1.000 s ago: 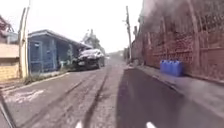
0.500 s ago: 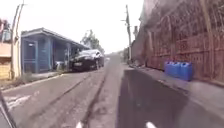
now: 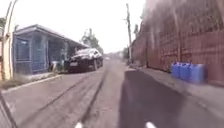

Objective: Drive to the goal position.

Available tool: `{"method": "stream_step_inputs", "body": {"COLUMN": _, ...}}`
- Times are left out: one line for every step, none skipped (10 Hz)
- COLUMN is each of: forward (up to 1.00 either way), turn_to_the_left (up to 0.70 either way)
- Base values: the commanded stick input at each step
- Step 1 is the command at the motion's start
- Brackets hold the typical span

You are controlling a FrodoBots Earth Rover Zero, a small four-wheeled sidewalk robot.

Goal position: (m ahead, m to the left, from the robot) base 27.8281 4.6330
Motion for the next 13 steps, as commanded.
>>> {"method": "stream_step_inputs", "body": {"forward": 1.0, "turn_to_the_left": 0.0}}
{"method": "stream_step_inputs", "body": {"forward": 1.0, "turn_to_the_left": 0.0}}
{"method": "stream_step_inputs", "body": {"forward": 1.0, "turn_to_the_left": 0.0}}
{"method": "stream_step_inputs", "body": {"forward": 1.0, "turn_to_the_left": 0.0}}
{"method": "stream_step_inputs", "body": {"forward": 1.0, "turn_to_the_left": 0.0}}
{"method": "stream_step_inputs", "body": {"forward": 1.0, "turn_to_the_left": 0.0}}
{"method": "stream_step_inputs", "body": {"forward": 1.0, "turn_to_the_left": 0.0}}
{"method": "stream_step_inputs", "body": {"forward": 1.0, "turn_to_the_left": 0.0}}
{"method": "stream_step_inputs", "body": {"forward": 1.0, "turn_to_the_left": -0.03}}
{"method": "stream_step_inputs", "body": {"forward": 1.0, "turn_to_the_left": -0.12}}
{"method": "stream_step_inputs", "body": {"forward": 1.0, "turn_to_the_left": -0.37}}
{"method": "stream_step_inputs", "body": {"forward": 1.0, "turn_to_the_left": -0.37}}
{"method": "stream_step_inputs", "body": {"forward": 1.0, "turn_to_the_left": -0.37}}
